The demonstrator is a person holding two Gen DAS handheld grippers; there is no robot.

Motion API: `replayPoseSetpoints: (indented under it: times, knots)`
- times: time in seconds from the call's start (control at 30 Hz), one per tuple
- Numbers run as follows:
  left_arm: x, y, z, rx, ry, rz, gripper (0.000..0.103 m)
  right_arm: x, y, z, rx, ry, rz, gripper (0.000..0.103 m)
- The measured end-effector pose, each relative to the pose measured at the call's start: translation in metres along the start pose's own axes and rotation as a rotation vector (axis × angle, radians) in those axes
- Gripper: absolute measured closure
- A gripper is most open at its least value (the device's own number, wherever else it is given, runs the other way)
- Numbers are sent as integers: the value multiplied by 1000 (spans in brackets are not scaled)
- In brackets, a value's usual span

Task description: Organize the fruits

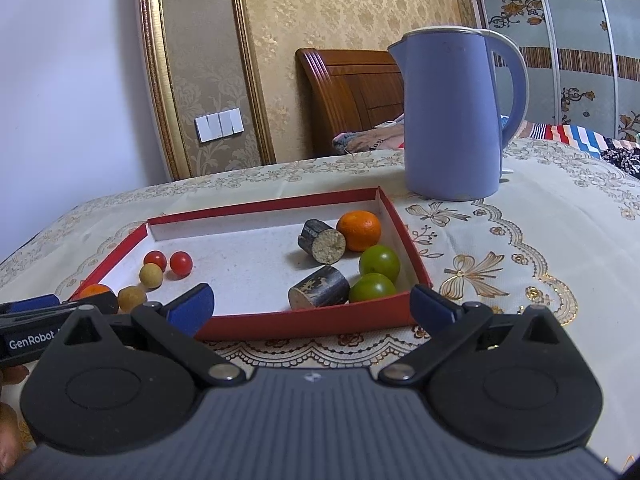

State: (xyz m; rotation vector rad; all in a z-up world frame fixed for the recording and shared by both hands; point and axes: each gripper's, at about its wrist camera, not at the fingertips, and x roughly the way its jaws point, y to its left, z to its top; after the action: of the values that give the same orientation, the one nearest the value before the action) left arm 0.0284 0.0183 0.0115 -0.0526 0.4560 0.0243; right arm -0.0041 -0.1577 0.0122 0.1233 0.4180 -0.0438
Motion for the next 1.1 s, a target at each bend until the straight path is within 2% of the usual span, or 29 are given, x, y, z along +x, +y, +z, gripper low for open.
replayPoseSetpoints:
  times: [1.1]
  knots:
    - [2, -3, -3, 28, 13, -3, 25, 1, 0, 0, 0, 8, 2, 0]
